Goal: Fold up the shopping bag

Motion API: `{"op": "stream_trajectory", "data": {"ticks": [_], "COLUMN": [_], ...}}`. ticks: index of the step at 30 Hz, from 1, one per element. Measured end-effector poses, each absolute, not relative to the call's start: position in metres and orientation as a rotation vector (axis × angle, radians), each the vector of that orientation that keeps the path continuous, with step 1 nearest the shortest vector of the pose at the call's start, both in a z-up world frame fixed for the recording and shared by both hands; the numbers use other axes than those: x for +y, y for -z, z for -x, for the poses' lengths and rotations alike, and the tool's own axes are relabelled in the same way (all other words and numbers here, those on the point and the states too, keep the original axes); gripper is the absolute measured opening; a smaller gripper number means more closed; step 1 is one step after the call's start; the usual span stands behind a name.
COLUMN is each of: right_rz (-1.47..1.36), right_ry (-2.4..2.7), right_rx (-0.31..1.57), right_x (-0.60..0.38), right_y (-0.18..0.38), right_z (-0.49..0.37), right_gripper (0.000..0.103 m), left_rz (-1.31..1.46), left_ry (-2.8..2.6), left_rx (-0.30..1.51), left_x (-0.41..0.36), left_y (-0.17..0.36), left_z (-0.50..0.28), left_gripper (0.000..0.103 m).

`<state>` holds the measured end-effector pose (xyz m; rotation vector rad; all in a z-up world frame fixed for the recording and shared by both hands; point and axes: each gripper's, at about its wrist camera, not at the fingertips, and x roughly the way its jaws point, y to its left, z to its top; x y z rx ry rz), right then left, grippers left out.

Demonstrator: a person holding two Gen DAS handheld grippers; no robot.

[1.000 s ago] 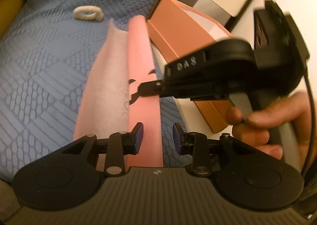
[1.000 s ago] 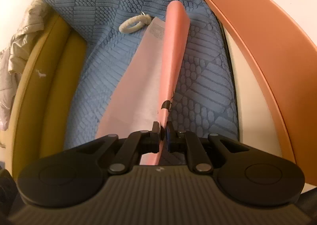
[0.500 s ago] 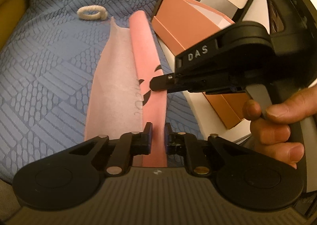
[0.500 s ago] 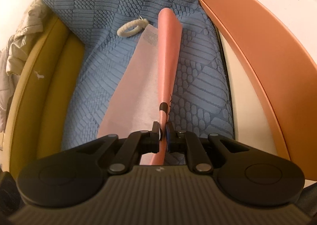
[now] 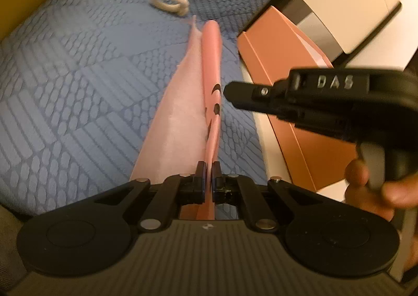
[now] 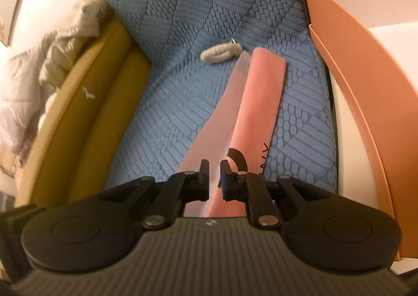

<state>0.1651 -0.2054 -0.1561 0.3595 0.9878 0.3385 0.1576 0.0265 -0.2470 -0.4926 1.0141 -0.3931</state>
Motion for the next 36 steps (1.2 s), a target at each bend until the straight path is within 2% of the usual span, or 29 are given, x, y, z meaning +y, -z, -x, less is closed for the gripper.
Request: {"op": "stream_trajectory", "data": {"ticks": [13, 25, 36], "right_rz": [-0.286, -0.235, -0.329], "right_ry": [-0.304, -0.302, -0.277], "right_rx": [1.04, 1.061, 1.099], "right_x": [-0.181, -0.171, -0.178], "right_y": [0.19, 0.197, 0.201], "right_z": [-0.173, -0.173, -0.179], "right_gripper": [0.013, 0.012, 0.008], "left_rz": [0.508, 0.464, 0.431], "left_ry": [0.333, 0.286, 0.36], "left_rx": [1.055, 1.017, 0.999], "left_x": [0.033, 0.049, 0.039], "left_y": [0.261, 0.24, 0.239], "left_z": [-0.168, -0.171, -0.165], "left_gripper": [0.008, 0.014, 0.014]}}
